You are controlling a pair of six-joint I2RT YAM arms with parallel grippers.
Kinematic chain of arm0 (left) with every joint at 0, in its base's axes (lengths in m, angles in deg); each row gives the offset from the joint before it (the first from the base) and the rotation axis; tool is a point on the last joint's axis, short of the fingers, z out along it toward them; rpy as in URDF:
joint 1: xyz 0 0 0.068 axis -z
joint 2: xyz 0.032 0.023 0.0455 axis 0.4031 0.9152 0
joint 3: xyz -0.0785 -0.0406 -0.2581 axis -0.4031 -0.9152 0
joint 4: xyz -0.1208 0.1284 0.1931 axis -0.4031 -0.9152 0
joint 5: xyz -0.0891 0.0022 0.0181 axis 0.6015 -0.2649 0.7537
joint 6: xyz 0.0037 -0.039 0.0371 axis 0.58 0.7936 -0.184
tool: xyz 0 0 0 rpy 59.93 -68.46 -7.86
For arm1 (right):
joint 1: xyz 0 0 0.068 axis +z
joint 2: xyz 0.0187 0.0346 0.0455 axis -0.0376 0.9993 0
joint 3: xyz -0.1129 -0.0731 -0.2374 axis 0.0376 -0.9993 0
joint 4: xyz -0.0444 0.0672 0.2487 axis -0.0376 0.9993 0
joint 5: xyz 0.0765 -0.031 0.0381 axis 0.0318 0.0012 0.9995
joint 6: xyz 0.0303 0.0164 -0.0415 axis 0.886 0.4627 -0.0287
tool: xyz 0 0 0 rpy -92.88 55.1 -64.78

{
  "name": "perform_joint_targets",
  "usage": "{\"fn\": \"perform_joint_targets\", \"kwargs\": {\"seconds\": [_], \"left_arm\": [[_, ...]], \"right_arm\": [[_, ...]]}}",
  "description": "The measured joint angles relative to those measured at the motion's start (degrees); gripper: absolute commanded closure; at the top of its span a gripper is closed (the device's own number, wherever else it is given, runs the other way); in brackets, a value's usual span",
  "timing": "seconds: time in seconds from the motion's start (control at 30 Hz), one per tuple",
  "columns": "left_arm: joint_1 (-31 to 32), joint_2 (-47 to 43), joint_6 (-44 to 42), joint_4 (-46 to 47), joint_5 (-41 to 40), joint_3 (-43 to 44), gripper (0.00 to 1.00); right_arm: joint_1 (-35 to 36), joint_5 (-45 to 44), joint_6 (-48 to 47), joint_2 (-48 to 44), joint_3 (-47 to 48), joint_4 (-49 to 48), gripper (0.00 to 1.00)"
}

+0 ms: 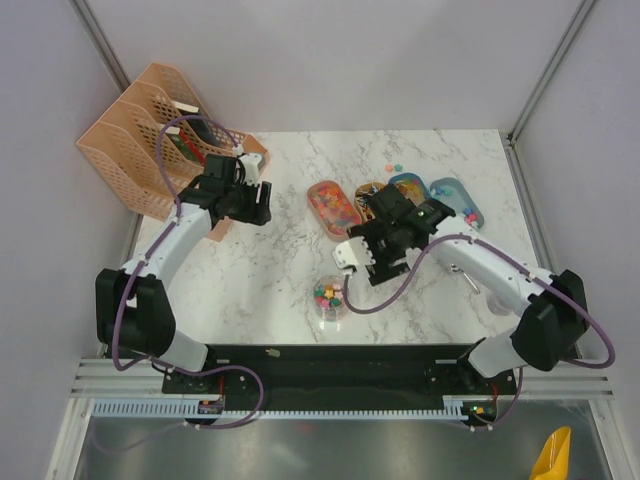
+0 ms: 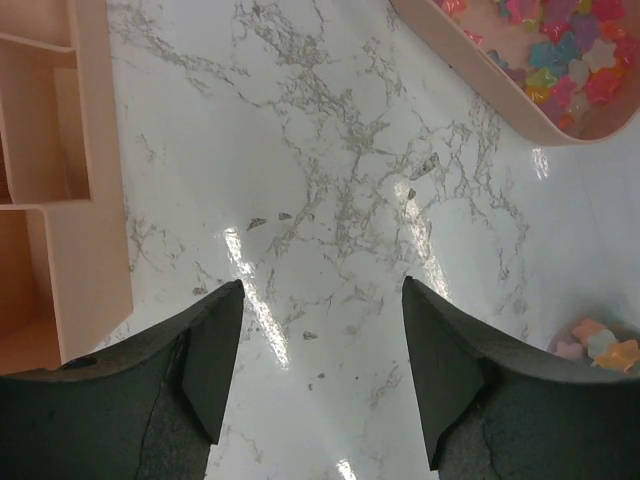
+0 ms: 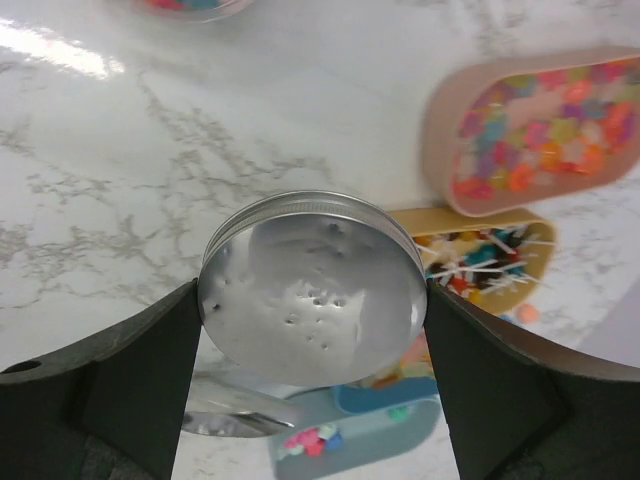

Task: Pack the candies
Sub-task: Pick up the bottle lid at the center of the board, then close the bottle lid on the packing bottle.

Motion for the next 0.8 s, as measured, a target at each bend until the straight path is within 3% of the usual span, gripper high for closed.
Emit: {"fn": "perform_joint_targets", "kwargs": {"seconds": [0.13,0.3,0.63,0.8], "left_arm": [[-1.4,0.0,0.0,3.0,-0.5,-2.0,0.28],[-4.2,-0.7,1.1,6.4,-1.4,-7.5,0.28],[-14.7,-10.0,5.2,9.4,-1.7,-15.4,0.27],[-15.0,-13.1,5.2,10.1,-0.8,-17.6,0.27]], "right_arm": [[1.9,0.3,1.7,7.0,15.3,3.7,0.11],[8.6,0.3,2.3,14.1,24.3,9.0,0.12],[18.9,1.5,3.0,17.1,22.1,15.8,0.11],[20.6,1.6,4.5,18.1,22.1,15.4,0.11]]}}
